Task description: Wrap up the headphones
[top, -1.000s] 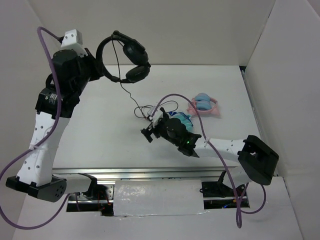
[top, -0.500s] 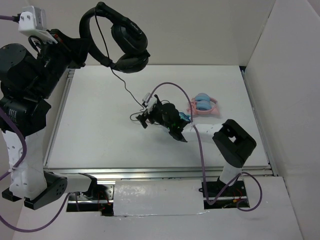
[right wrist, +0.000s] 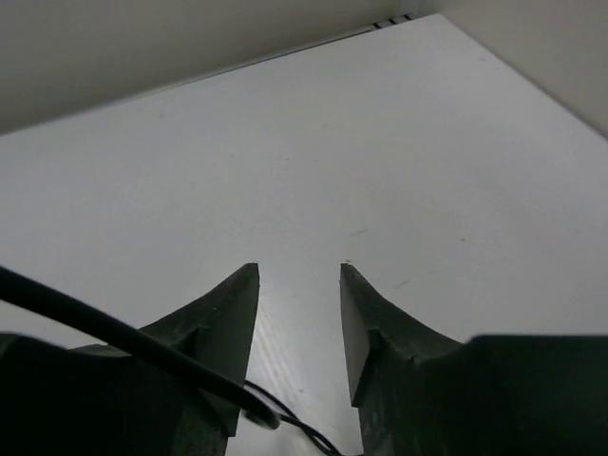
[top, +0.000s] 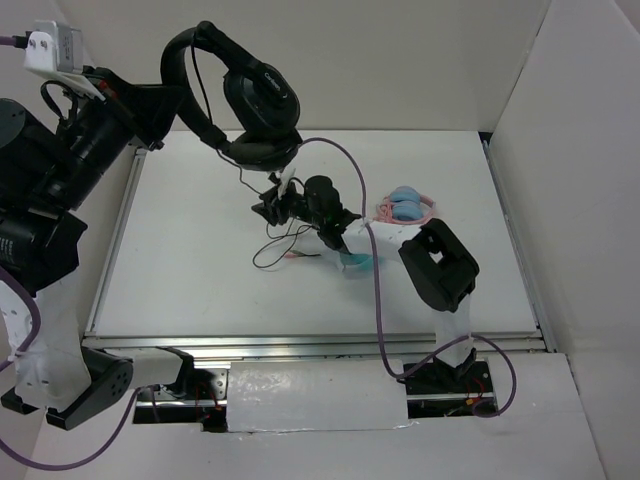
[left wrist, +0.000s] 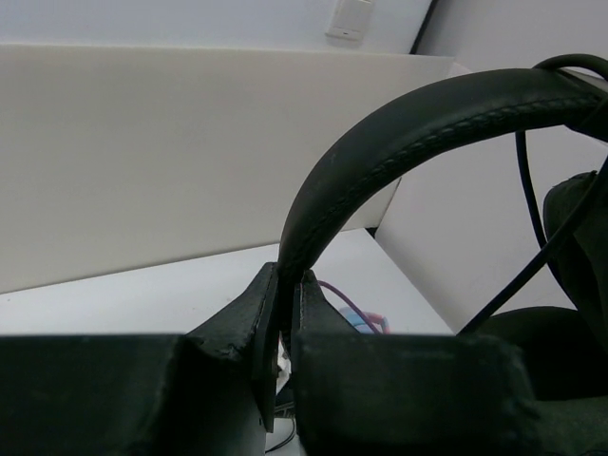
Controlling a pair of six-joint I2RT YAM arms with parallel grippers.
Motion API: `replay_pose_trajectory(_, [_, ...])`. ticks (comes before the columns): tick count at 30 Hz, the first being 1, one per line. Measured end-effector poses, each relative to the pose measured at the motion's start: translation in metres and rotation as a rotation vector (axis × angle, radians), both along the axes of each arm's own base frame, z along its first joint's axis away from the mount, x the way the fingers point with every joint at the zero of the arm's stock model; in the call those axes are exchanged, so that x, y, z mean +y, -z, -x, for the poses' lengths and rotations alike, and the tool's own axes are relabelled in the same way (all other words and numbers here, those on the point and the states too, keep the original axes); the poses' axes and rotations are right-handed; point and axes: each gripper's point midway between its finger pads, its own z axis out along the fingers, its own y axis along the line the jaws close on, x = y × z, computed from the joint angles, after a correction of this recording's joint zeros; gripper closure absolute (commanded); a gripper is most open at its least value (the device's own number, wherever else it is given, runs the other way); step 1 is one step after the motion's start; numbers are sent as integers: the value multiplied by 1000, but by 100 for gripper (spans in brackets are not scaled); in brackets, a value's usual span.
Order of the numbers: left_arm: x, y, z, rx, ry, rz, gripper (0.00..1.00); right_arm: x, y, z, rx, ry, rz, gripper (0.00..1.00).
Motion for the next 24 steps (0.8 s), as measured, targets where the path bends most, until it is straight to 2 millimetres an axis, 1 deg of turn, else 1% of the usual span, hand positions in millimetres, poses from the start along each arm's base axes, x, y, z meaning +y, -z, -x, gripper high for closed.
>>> replay_pose_trajectory(1, [-1,0,1,-2,9,-2,100,4,0,3,20,-28,-18,68])
replay_pose_trajectory(3, [-4,0,4,-6,29,-8,100,9,3,5,61,-69,-37,82])
replay_pose_trajectory(4, [-5,0,5,-7,39,-11,100,12,4,4,81,-88,-48,94])
replay_pose_trajectory(5, [-6,2,7,-6,51,-14,100,14,3,1,93,-101,-55,99])
replay_pose_trajectory(6, [-8,5,9,-6,64,-18,100,14,3,-4,113,-111,-62,100])
replay_pose_trajectory(8, [-12,13,16,-4,99,-26,100,9,1,-15,151,-118,-61,100])
replay_pose_trajectory(10, [-18,29,22,11,148,-40,100,-5,-6,-32,176,-100,-63,100])
replay_pose_trajectory(11, [-21,34,25,4,169,-46,100,-15,-10,-41,181,-85,-65,100])
replay_pose_trajectory(13, [-22,54,26,22,178,-53,100,-43,-16,-64,196,-25,-62,100])
replay_pose_trajectory(15, [-19,77,20,48,149,-68,100,-84,-20,-87,223,58,-53,100])
replay_pose_trajectory(17, [-15,100,10,93,115,-81,100,-128,-30,-107,232,144,-50,100])
replay_pose_trajectory(18, [-15,109,4,107,110,-88,100,-151,-39,-116,232,188,-48,100])
replay_pose_trajectory(19, [-17,117,-3,118,115,-98,100,-168,-47,-122,228,220,-41,100])
replay_pose_trajectory(21, [-25,136,-16,143,142,-118,100,-200,-72,-133,192,279,-28,100])
replay_pose_trajectory(23, [-35,160,-26,167,181,-144,100,-221,-99,-135,145,322,-8,100])
replay_pose_trajectory(24, [-39,174,-29,185,196,-156,100,-226,-110,-134,122,335,4,100])
